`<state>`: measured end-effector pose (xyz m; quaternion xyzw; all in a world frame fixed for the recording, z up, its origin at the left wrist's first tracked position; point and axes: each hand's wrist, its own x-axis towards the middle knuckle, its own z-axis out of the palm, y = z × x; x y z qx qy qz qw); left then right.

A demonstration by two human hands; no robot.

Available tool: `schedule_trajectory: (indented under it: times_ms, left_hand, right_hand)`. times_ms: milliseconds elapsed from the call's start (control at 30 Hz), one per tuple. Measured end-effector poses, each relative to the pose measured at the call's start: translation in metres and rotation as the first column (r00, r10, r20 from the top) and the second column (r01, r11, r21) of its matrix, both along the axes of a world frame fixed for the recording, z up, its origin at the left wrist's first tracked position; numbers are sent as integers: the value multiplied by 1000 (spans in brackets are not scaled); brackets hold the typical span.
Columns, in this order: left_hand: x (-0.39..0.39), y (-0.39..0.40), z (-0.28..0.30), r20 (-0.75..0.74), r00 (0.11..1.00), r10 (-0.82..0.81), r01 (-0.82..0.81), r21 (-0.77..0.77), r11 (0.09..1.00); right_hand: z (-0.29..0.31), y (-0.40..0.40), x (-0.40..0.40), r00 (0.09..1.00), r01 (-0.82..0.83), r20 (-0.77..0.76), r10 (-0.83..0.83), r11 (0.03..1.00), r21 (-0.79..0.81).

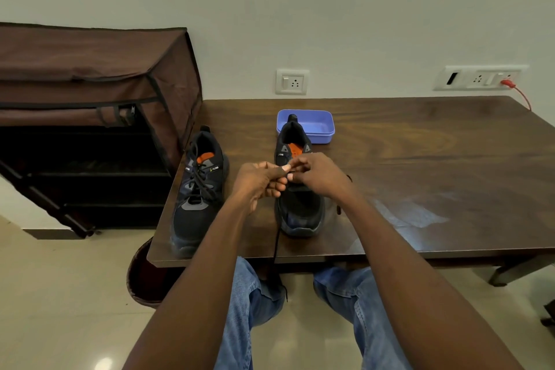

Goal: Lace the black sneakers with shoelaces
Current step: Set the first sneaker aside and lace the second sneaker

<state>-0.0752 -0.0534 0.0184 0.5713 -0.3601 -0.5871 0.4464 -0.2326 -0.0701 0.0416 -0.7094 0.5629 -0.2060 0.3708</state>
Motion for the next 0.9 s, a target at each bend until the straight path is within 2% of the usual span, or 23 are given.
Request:
schedule_trajectory:
  times_ms: [200, 367, 500, 567, 633, 733, 833, 900]
  left_hand:
    - [-1, -4, 0, -4, 1000, -5, 5, -17, 1000]
    - [-4, -6, -3, 165, 986, -14, 36, -132, 991]
    - [-6, -8, -2, 208, 978, -20, 52, -147, 988]
    - [-7, -8, -4, 208, 978, -8, 38, -139, 990]
    - [-7, -9, -9, 221, 974, 48, -21, -123, 992]
    - [-4, -13, -18, 278, 952, 131, -114, -75, 991]
    - [-5, -17, -23, 284, 949, 139, -137, -26, 990]
    - [-8, -19, -25, 284, 951, 120, -120, -17, 993]
  right_hand:
    - [-10, -6, 0, 998, 56, -20, -56, 998, -26]
    - [-7, -2, -2, 985, 64, 159, -72, 997, 50]
    - [-11, -5, 1, 970, 105, 214, -116, 992, 65]
    - [-16, -9, 1, 977, 171, 127, -169, 985, -6]
    - [-17, -11, 0, 974, 219, -39, -224, 970, -103]
    - [-22, -14, -2, 948, 207, -215, -236, 967, -148]
    - [-27, -16, 0, 943, 179, -261, -207, 976, -125]
    - [-30, -18, 1, 952, 176, -237, -192, 981, -87]
